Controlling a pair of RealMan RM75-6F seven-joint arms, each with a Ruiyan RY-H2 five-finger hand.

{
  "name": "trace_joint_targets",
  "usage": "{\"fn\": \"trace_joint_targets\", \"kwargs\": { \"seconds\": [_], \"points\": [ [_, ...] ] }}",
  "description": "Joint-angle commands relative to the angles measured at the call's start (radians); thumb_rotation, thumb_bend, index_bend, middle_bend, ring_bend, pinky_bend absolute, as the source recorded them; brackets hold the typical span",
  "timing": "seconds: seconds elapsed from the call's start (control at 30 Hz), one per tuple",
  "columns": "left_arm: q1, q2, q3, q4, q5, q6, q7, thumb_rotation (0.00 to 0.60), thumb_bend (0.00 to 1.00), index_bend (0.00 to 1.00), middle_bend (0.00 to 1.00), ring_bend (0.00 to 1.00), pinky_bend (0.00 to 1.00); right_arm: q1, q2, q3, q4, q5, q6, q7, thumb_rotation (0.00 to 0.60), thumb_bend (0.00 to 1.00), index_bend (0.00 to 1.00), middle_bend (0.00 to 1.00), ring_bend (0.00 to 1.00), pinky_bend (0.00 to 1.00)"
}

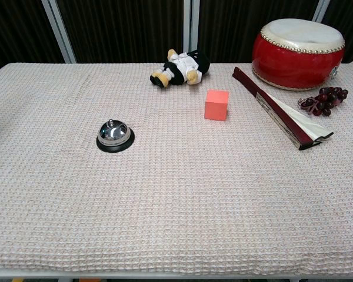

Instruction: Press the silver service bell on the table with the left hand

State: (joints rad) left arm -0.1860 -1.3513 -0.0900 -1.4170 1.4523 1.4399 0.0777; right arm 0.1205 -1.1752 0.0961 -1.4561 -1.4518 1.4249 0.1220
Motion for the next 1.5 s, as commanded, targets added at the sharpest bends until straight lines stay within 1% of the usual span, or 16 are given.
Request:
{"fn": "trace_joint_targets", "kwargs": {
  "seconds": [0.03,0.27,0.4,0.53,0.67,0.77,0.87,0.93,1.0,1.27,1.5],
  "points": [
    [0.0,-0.001,0.001,-0.001,0.0,0.0,0.002,0.418,0.0,0.0,0.0,0.0,0.0,0.0,0.001,0.0,0.001,0.0,0.0,0.002,0.6,0.16,0.0,0.0,0.0,0.0],
    [-0.012,-0.005,-0.003,-0.007,-0.004,-0.016,0.004,0.417,0.0,0.0,0.0,0.0,0.0,-0.001,0.009,0.006,-0.01,-0.008,0.016,0.003,0.6,0.16,0.0,0.0,0.0,0.0],
    [-0.042,-0.016,-0.011,-0.02,-0.006,-0.055,0.006,0.418,0.0,0.0,0.0,0.0,0.0,-0.002,0.018,0.009,-0.031,-0.011,0.026,-0.007,0.6,0.16,0.0,0.0,0.0,0.0],
    [-0.102,-0.055,-0.034,-0.042,-0.017,-0.125,0.002,0.418,0.0,0.0,0.0,0.0,0.0,-0.002,0.015,0.007,-0.037,-0.004,0.018,-0.018,0.6,0.16,0.0,0.0,0.0,0.0],
    [-0.166,-0.119,-0.046,-0.023,-0.01,-0.187,0.028,0.416,0.0,0.0,0.0,0.0,0.0,-0.004,0.015,0.0,-0.035,-0.005,0.013,-0.032,0.6,0.16,0.0,0.0,0.0,0.0],
    [-0.211,-0.179,-0.055,0.015,-0.007,-0.224,0.034,0.376,0.0,0.0,0.0,0.0,0.0,-0.006,0.016,0.003,-0.031,0.002,0.016,-0.029,0.6,0.16,0.0,0.0,0.0,0.0],
    [-0.245,-0.239,-0.059,0.056,-0.008,-0.25,0.029,0.297,0.0,0.0,0.0,0.0,0.0,-0.006,0.02,0.006,-0.029,0.009,0.011,-0.028,0.6,0.16,0.0,0.0,0.0,0.0],
    [-0.263,-0.274,-0.054,0.084,-0.001,-0.265,0.002,0.23,0.0,0.0,0.0,0.0,0.0,-0.006,0.019,0.007,-0.026,0.012,0.009,-0.024,0.6,0.16,0.0,0.0,0.0,0.0],
    [-0.276,-0.299,-0.046,0.114,0.006,-0.279,-0.01,0.203,0.0,0.01,0.0,0.0,0.0,-0.006,0.018,0.007,-0.02,0.016,0.004,-0.02,0.6,0.16,0.0,0.0,0.0,0.0],
    [-0.317,-0.405,-0.042,0.24,0.01,-0.29,-0.013,0.163,0.0,0.02,0.0,0.0,0.0,0.002,0.011,0.011,0.009,0.032,-0.023,0.018,0.6,0.16,0.0,0.0,0.0,0.0],
    [-0.36,-0.497,-0.043,0.325,0.0,-0.325,-0.025,0.161,0.0,0.02,0.0,0.0,0.0,0.004,0.006,0.012,0.035,0.037,-0.035,0.049,0.6,0.16,0.0,0.0,0.0,0.0]
  ]
}}
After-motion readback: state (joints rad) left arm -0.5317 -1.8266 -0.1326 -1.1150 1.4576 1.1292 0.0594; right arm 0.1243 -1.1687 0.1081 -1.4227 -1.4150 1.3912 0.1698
